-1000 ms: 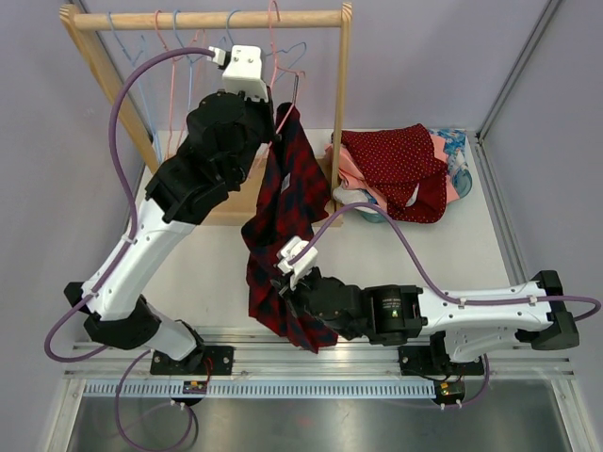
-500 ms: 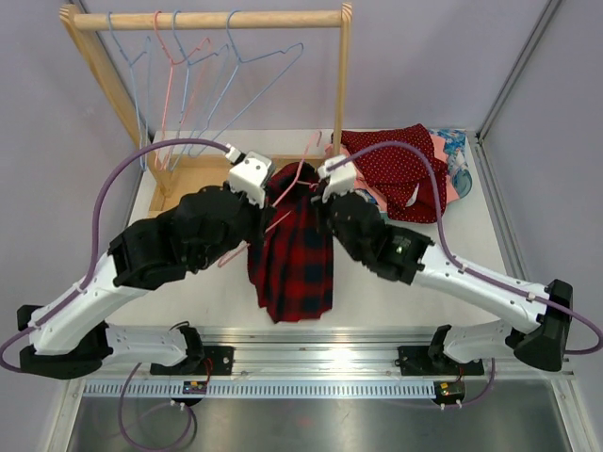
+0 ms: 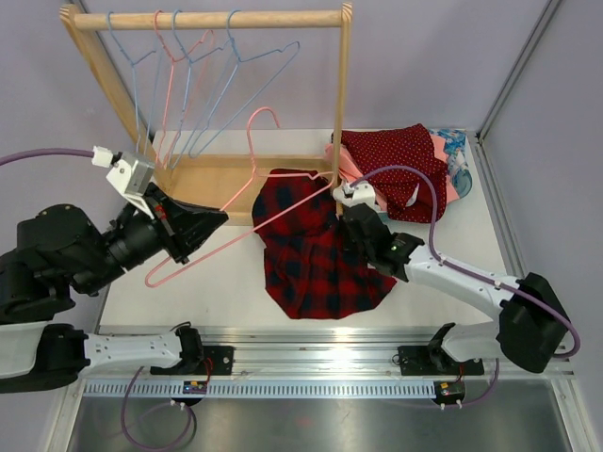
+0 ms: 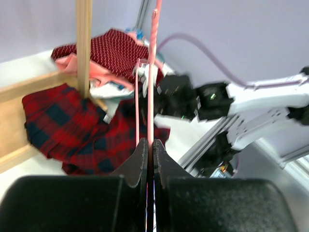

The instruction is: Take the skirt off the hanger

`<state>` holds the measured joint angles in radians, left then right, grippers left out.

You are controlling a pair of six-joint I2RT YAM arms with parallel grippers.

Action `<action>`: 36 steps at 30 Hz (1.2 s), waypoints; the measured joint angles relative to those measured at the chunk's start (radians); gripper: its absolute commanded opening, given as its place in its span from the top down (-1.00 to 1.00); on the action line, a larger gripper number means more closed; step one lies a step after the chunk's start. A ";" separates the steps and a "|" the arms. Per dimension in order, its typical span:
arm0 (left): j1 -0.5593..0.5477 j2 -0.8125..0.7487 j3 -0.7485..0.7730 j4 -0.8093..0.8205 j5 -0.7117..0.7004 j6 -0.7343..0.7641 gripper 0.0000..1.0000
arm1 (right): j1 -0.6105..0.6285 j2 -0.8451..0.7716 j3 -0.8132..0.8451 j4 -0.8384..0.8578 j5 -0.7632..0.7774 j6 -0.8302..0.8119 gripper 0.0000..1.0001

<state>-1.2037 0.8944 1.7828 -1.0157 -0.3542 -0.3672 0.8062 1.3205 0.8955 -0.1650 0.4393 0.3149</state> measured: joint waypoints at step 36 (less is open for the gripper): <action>-0.003 -0.066 -0.571 0.011 -0.254 -0.223 1.00 | -0.677 0.668 1.286 -0.145 -0.211 -0.119 1.00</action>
<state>-1.2064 0.8284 1.2118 -1.0042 -0.6083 -0.5903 0.1291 1.9884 2.1811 -0.3096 0.2287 0.1959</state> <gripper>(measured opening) 0.024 0.026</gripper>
